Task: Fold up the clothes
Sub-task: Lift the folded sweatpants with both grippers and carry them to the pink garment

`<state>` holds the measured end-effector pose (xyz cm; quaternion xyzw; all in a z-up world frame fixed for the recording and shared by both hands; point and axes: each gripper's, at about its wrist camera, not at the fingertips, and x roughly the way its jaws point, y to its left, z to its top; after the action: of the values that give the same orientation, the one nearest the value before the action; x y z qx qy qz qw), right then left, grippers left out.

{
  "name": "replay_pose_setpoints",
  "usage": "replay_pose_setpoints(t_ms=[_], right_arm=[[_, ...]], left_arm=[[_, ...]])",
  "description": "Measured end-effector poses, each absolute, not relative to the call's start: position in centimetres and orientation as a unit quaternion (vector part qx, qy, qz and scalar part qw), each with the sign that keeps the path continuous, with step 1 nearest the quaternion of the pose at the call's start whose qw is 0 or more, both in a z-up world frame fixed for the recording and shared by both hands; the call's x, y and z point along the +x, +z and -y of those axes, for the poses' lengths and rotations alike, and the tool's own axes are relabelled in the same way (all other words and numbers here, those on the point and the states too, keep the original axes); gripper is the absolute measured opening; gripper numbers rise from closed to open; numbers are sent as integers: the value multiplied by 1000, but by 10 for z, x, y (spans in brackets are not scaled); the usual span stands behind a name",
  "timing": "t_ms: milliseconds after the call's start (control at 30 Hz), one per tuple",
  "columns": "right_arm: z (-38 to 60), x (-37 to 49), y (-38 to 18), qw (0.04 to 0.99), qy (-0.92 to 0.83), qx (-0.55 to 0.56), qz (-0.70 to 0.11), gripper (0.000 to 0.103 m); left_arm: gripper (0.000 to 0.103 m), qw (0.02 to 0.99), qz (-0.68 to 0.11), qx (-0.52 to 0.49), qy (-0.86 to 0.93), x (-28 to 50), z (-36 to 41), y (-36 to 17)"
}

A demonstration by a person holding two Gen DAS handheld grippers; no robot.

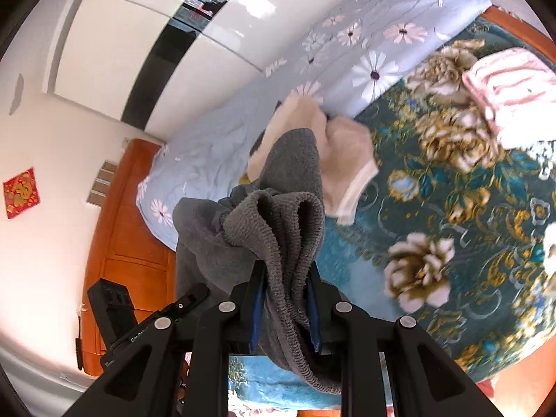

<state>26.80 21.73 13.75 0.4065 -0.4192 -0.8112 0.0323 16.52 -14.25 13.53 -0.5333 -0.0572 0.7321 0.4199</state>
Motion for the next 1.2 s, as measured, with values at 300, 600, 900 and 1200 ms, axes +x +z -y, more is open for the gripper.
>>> replay_pose_setpoints(t_ms=[300,600,900,1200], right_arm=[[-348,298,175,78,-826,413,376,23],[-475,362,198,50,-829,390,398,23],[-542,401,207,-25,-822,386,417,23],[-576,399,202,-51,-813,404,417,23]], left_arm=[[22,407,56,-517,751,250,20,165],[22,434,24,-519,736,342,-89,188],[22,486,-4,-521,702,380,-158,178],[22,499,-4,-527,688,388,-193,175]])
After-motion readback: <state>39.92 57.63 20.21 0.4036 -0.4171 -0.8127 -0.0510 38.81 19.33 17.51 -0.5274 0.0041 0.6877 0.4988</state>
